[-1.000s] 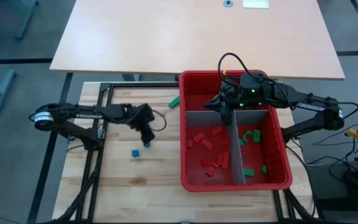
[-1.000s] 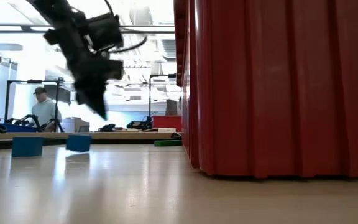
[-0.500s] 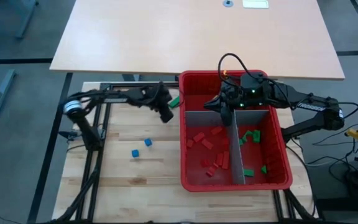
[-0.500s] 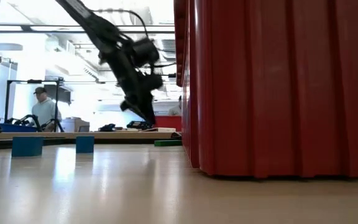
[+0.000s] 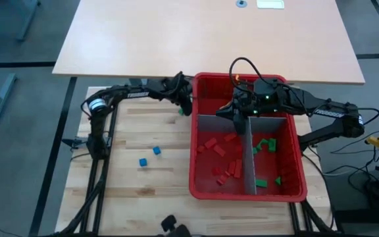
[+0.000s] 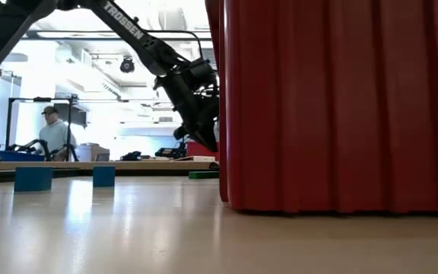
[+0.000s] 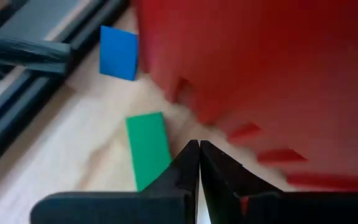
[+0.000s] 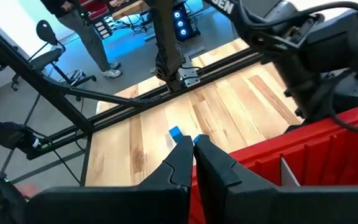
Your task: Sort blocks
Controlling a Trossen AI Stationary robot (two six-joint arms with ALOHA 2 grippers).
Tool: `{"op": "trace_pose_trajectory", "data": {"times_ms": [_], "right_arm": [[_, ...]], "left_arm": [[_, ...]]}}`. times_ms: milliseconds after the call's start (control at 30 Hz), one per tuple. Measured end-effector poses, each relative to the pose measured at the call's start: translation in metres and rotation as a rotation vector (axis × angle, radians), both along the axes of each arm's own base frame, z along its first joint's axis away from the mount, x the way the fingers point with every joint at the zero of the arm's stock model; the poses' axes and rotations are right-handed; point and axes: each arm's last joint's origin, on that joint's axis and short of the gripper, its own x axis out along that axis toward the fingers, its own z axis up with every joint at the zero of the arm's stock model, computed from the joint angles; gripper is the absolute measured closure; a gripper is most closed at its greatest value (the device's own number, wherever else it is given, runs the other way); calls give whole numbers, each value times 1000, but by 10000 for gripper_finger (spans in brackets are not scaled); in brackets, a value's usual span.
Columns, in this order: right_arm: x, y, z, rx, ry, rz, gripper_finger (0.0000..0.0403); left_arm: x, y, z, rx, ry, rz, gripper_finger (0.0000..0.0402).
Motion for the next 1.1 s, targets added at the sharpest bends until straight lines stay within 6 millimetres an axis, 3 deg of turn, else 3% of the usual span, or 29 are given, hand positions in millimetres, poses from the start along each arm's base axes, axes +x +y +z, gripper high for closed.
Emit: {"op": "trace_pose_trajectory", "data": {"times_ms": [267,800,1100], "right_arm": [[0,1,-1,7,6,2,403],[-1,1,-2,5,20,2,403],[-1,1,-2,4,21,2,403]], "left_arm": [[-4,27,-15,-120,66,43,401],[-11,21,-48,-286,168,35,402],[-4,20,-17,-200,72,-14,402]]}}
